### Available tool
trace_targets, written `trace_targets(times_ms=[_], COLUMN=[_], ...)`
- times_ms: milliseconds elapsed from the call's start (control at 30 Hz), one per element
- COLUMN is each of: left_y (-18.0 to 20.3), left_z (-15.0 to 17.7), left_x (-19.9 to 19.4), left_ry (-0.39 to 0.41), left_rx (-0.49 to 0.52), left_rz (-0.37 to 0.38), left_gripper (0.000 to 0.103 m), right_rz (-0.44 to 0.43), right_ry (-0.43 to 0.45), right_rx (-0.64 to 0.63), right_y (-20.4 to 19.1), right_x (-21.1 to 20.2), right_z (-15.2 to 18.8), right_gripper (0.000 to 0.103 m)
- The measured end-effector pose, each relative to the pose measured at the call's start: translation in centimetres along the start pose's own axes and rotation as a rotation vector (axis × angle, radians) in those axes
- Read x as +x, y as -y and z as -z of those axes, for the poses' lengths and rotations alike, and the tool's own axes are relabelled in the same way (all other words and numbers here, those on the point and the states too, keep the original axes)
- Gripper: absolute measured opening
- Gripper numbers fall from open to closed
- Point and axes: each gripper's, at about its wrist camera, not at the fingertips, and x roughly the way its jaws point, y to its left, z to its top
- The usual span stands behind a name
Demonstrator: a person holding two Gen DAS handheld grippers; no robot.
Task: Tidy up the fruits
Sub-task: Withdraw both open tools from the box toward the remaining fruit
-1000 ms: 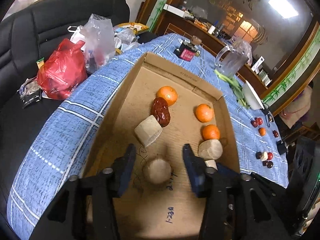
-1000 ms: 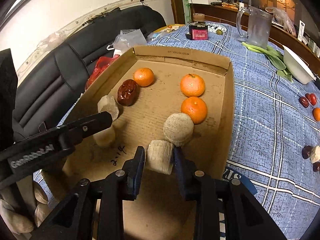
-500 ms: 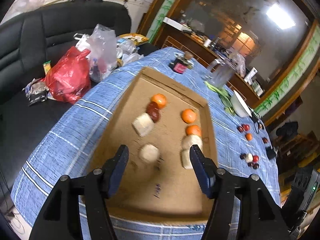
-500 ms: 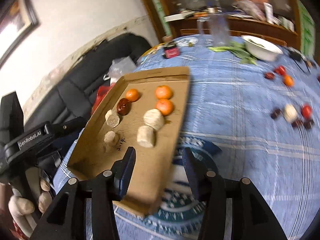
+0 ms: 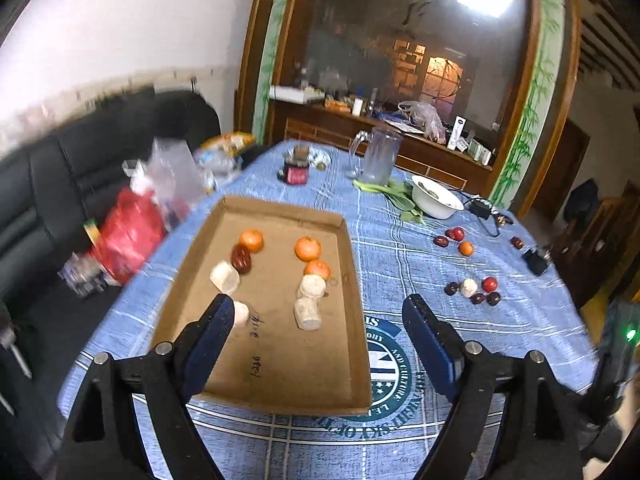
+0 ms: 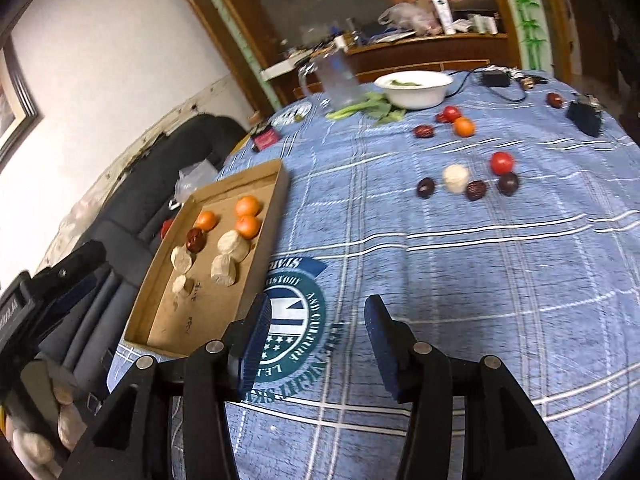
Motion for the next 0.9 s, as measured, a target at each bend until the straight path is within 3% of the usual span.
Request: trace_targets(times_ms=[133, 367, 900], left_y=[2.9, 6.2, 7.8], left_z=[0.6, 1.5, 3.1], left_x=[-1.8, -3.0, -1.4], left_ry=[0.065, 0.1, 0.035], left_rx=[0.1, 0.211, 0.26], left_rz=[-0.071, -0.114, -0.121], left_gripper=[0.085, 0.085, 0.085], right_rz=[0.013, 0.031, 0.039], right_ry=[0.049, 0.094, 0.075], right_rx=[0.007, 0.01, 0.065], right_y=[0.7, 1.5, 3.9], right_x=[-2.0, -4.0, -3.6], right_z=[0.2, 0.8, 1.8], right_gripper=[0.057, 0.058, 0.058])
